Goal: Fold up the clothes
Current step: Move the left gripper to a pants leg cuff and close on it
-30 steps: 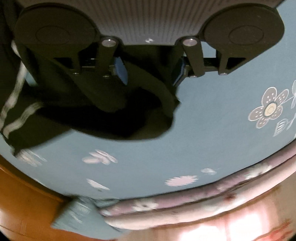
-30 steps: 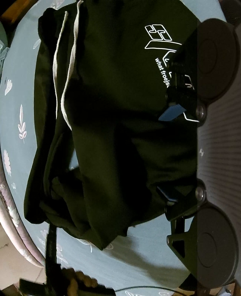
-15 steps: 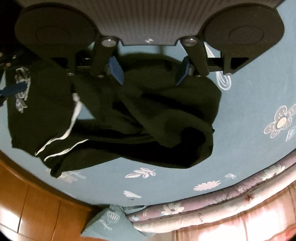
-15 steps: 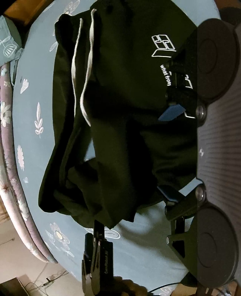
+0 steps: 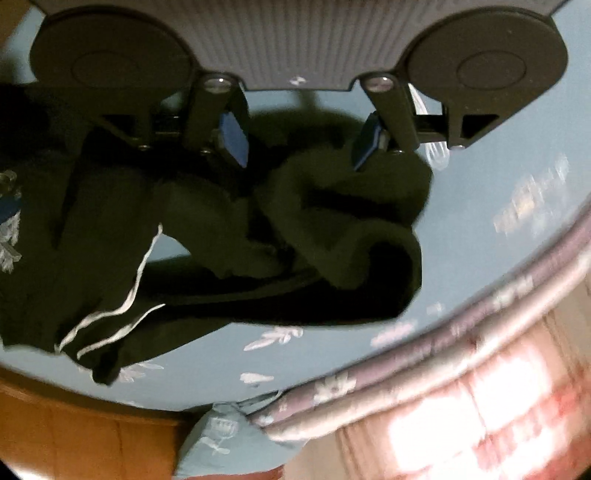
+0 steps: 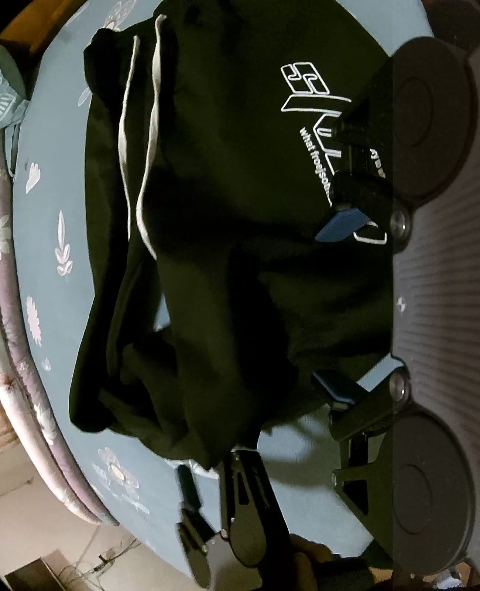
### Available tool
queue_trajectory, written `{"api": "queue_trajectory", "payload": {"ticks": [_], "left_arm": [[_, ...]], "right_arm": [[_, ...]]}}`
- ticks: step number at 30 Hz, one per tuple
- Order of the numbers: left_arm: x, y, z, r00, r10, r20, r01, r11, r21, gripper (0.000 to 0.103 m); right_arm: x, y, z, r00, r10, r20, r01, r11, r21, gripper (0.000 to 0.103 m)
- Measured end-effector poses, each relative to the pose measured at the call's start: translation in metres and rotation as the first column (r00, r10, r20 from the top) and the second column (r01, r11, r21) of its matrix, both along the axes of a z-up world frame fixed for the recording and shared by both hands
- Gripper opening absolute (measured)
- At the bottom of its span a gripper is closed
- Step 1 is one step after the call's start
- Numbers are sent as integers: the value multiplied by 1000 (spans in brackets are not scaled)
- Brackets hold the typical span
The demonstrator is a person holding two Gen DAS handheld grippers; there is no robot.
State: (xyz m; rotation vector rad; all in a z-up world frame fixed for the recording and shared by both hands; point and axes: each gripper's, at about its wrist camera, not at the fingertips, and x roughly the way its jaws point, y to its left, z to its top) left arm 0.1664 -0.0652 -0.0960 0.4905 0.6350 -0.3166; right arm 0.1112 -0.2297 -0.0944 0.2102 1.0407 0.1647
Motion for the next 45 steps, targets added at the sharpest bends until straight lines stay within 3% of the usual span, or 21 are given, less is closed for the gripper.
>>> {"api": "queue_trajectory", "payload": {"ticks": [2,4,5,6,8,14,18,22,27,32,38,41,45], "left_arm": [[5,-7,-6,1000,2,29,-3,999,54,61],[11,-7,-9,1000,5,6,-5,999,45,46],[13,-4,-8,1000,7,-16,-7,1000,8,27],[15,0,-8,999,18,-38,-19,999,-27,17],[19,9,-5,997,48,-63,-52,996,-74,14],[23,49,24,984,179,-18,-180,970,-161,10],[43,89,42,956,291,-32,-289,918,-271,10],[68,117,38,922,385,-30,-379,887,-263,10],[106,150,37,884,461,-78,-461,831,-310,6],[139,172,46,864,499,-60,-495,822,-281,6],[167,180,47,865,497,-70,-500,841,-207,6],[178,182,50,863,499,-77,-504,844,-182,6],[196,196,63,840,540,-54,-541,826,-156,6]], "right_arm": [[1,-2,-1,1000,-9,-2,9,1000,3,80],[2,-4,-2,1000,-10,0,10,1000,13,80],[2,-4,-2,1000,-8,1,8,1000,14,80],[2,-4,-2,1000,-6,2,6,1000,15,80],[3,-5,-4,1000,-6,1,6,1000,19,80],[9,-8,-10,1000,-9,-10,9,999,31,80],[14,-10,-15,1000,-18,-20,19,999,39,80],[17,-9,-19,1000,-11,-26,12,999,36,80],[21,-10,-19,1000,-11,-30,12,999,39,80],[23,-9,-14,1000,-6,-16,7,1000,21,80],[21,-7,39,986,82,142,-78,996,-33,80],[35,-11,60,972,90,217,-73,994,-84,82],[74,-11,55,968,72,241,-41,991,-131,83]]}}
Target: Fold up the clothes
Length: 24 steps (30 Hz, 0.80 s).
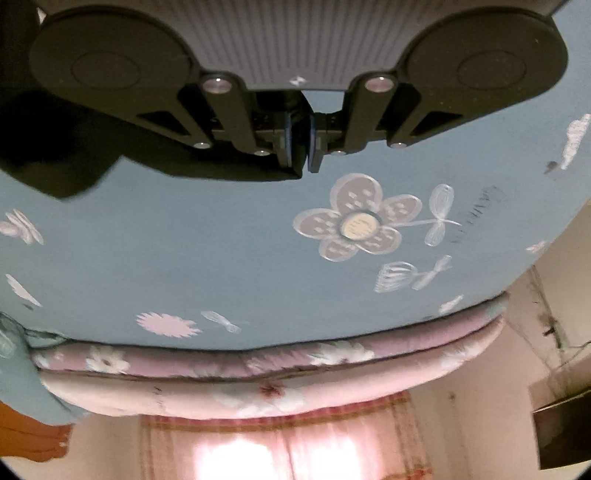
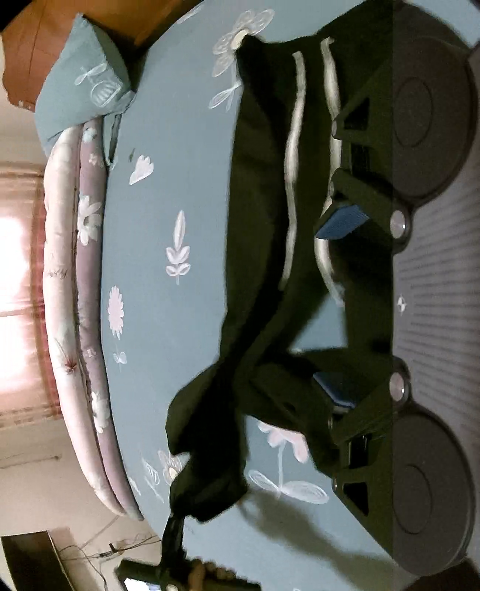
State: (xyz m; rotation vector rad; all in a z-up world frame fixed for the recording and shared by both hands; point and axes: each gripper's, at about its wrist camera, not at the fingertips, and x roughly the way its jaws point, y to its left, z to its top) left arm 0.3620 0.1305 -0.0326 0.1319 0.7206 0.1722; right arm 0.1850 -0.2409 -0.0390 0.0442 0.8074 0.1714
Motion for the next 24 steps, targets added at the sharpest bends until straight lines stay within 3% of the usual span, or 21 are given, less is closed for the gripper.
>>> {"api": "queue_trajectory", "payload": {"ticks": [4,7,10,12,16,20,24], "left_arm": [[21,12,9,999,49,-4,-49,997,56,6],[35,18,8,996,84,-43,-81,994,75,6],[47,18,4,991,120,-55,-110,982,151,6],[55,23,4,988,147,-56,-138,980,141,6],[72,30,13,982,188,-18,-182,965,189,6],[75,28,18,988,150,-19,-146,977,154,9],[65,24,4,992,89,-93,-79,990,113,14]], "right_arm": [[38,8,-23,999,33,-7,-33,999,30,83],[42,9,-38,999,28,43,-30,998,47,83],[49,5,-50,999,48,-9,-47,994,96,83],[47,-2,-50,999,41,-1,-41,993,113,83],[46,-11,-54,1000,18,-18,-15,990,143,84],[47,-10,-60,1000,3,-28,0,994,112,84],[47,-8,-62,999,18,-34,-14,994,110,84]]}}
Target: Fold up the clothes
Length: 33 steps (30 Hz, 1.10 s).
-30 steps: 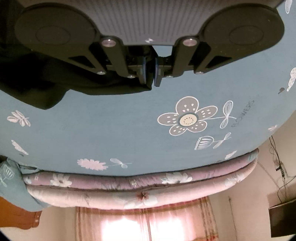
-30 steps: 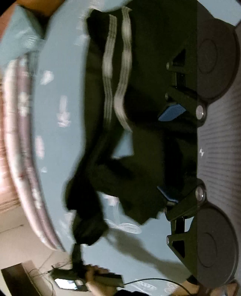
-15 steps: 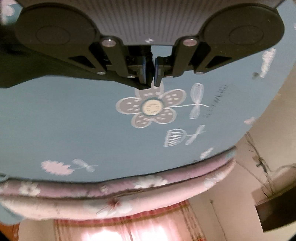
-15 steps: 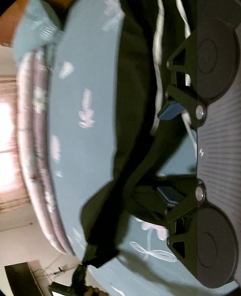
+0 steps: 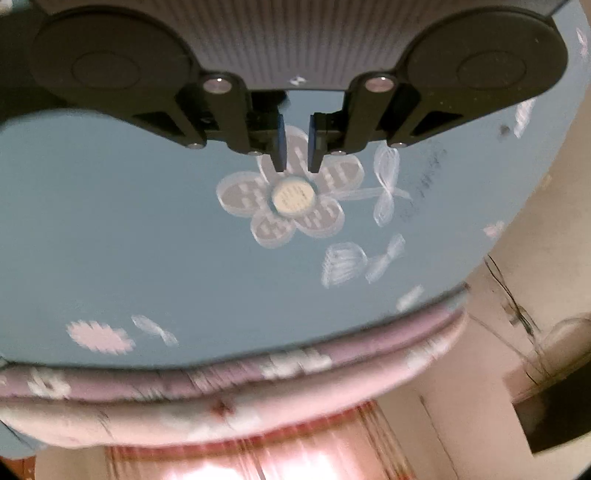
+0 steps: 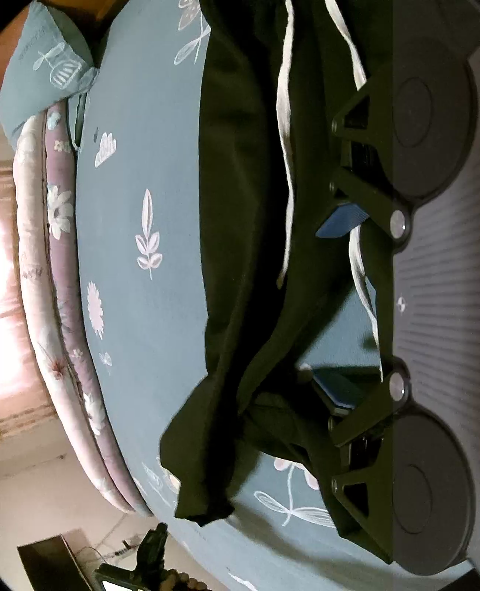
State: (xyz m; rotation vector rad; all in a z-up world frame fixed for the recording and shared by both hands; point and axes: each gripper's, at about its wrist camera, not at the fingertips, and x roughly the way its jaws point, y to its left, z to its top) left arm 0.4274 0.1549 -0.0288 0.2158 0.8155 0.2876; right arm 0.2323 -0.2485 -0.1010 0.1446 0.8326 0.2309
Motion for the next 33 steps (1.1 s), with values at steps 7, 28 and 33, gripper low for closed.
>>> {"api": "queue_trajectory", "payload": {"ticks": [7,28,33], "left_arm": [[-47,18,-25,999,-47,-19,42,980,-196,39],[-17,32,-61,988,154,32,-131,919,-371,13],[-11,38,-53,981,193,-26,-193,952,-238,17]], "right_arm": [[0,1,-2,1000,3,-4,-3,1000,-10,85],[3,5,-9,1000,14,-21,-14,999,-31,85],[3,5,-10,1000,15,-21,-16,999,-29,86]]}}
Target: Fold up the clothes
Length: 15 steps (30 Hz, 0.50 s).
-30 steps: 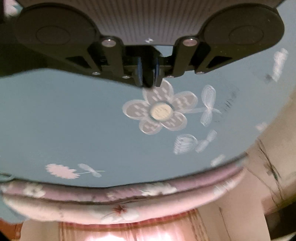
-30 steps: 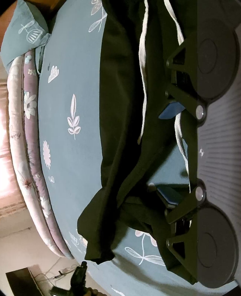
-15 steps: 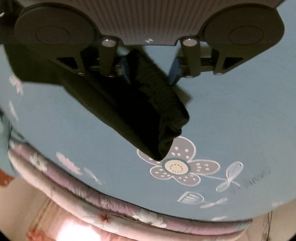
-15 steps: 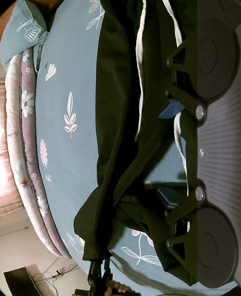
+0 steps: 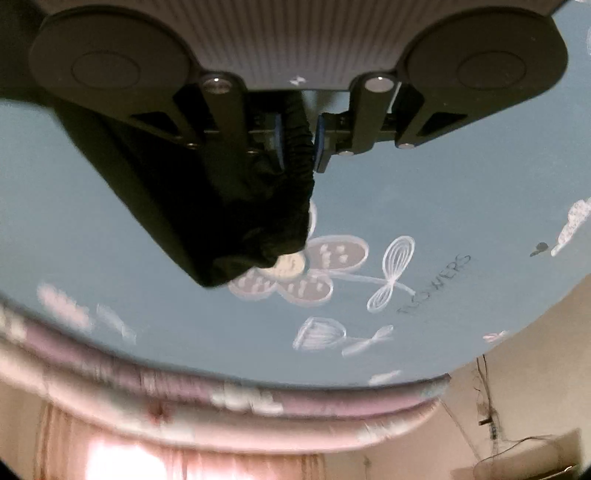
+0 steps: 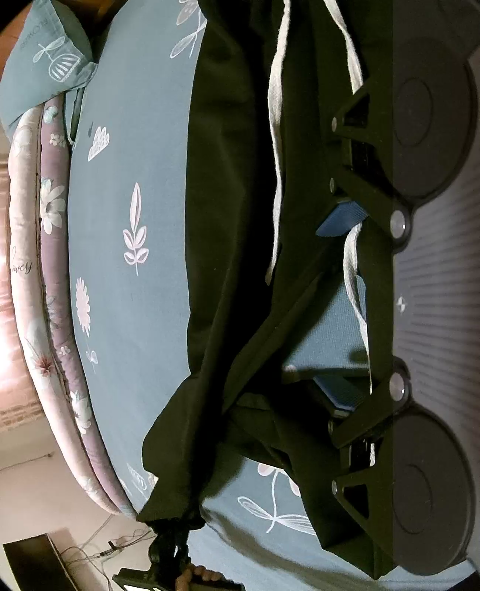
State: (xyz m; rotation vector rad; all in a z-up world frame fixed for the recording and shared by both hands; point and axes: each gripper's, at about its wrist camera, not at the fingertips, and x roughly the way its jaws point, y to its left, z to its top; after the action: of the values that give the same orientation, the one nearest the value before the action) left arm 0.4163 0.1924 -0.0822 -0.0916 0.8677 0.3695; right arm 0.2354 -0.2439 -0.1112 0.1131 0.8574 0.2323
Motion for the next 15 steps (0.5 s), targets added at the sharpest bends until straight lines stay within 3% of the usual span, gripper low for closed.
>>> {"api": "queue_trajectory", "payload": {"ticks": [4,7,9,11,15], "left_arm": [[-14,-19,0,992,-96,-80,100,994,49,22],[-33,-36,9,983,-144,-114,151,987,50,34],[-50,-46,17,978,-166,-122,171,985,32,58],[-69,-58,24,976,-186,-114,189,982,13,69],[-119,-98,36,952,-292,-88,296,955,35,69]], "right_arm": [[0,0,0,1000,-3,-1,3,1000,-1,86],[-2,1,2,1000,0,3,0,1000,-5,85],[-3,2,4,1000,3,7,-3,1000,-8,85],[-5,2,6,1000,8,11,-8,1000,-4,85],[-9,1,8,1000,9,18,-9,1000,6,85]]}}
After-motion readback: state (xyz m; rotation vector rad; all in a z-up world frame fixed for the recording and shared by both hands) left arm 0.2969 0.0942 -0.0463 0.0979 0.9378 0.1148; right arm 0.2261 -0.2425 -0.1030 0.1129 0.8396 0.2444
